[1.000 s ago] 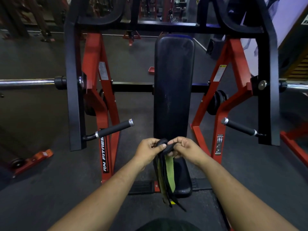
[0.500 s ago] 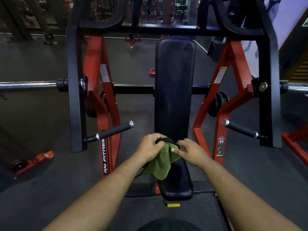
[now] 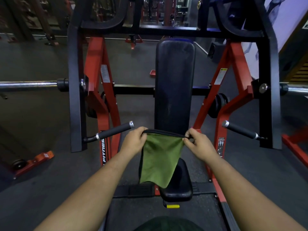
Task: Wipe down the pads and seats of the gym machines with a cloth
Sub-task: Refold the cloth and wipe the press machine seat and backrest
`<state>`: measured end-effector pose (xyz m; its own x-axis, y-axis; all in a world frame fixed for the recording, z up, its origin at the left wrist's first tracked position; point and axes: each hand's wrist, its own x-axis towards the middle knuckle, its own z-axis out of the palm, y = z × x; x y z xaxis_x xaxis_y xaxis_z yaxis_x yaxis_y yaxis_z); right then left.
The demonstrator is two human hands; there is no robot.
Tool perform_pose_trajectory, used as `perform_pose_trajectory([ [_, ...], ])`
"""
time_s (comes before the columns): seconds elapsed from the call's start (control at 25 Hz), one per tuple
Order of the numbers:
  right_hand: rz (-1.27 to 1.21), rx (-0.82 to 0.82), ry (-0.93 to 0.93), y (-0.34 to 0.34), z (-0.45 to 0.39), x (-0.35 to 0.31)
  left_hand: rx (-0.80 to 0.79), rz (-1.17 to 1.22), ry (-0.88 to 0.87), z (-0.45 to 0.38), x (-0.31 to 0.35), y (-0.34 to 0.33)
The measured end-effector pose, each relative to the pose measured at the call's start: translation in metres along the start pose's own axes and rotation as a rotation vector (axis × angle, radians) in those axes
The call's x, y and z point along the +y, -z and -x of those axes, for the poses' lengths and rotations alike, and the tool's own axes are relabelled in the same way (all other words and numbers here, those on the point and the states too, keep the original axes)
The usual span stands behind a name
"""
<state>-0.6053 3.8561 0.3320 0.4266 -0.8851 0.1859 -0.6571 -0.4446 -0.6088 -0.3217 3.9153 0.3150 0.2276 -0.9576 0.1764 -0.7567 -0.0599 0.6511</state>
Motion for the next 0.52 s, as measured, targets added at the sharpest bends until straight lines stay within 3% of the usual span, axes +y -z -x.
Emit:
perform_pose_trajectory([
  [0.08, -0.347, 0.054, -0.075, 0.001, -0.005, -0.007, -0.043, 0.274, 0.096, -0.002, 0.007, 0.003],
  [0.24, -1.043, 0.273, -0.099, 0.028, -0.025, -0.026, -0.052, 0.693, 0.059, -0.013, 0.052, 0.016],
  [0.28, -1.089, 0.228, -0.099, 0.033, -0.029, -0.023, -0.030, 0.841, 0.081, -0.018, 0.072, 0.022],
  [0.44, -0.765, -0.219, -0.274, 0.010, -0.014, -0.011, -0.067, 1.234, 0.132, -0.045, 0.122, 0.055],
  [0.52, -0.925, -0.148, -0.317, -0.006, -0.010, -0.019, -0.138, 1.271, 0.230, -0.048, 0.102, 0.055],
])
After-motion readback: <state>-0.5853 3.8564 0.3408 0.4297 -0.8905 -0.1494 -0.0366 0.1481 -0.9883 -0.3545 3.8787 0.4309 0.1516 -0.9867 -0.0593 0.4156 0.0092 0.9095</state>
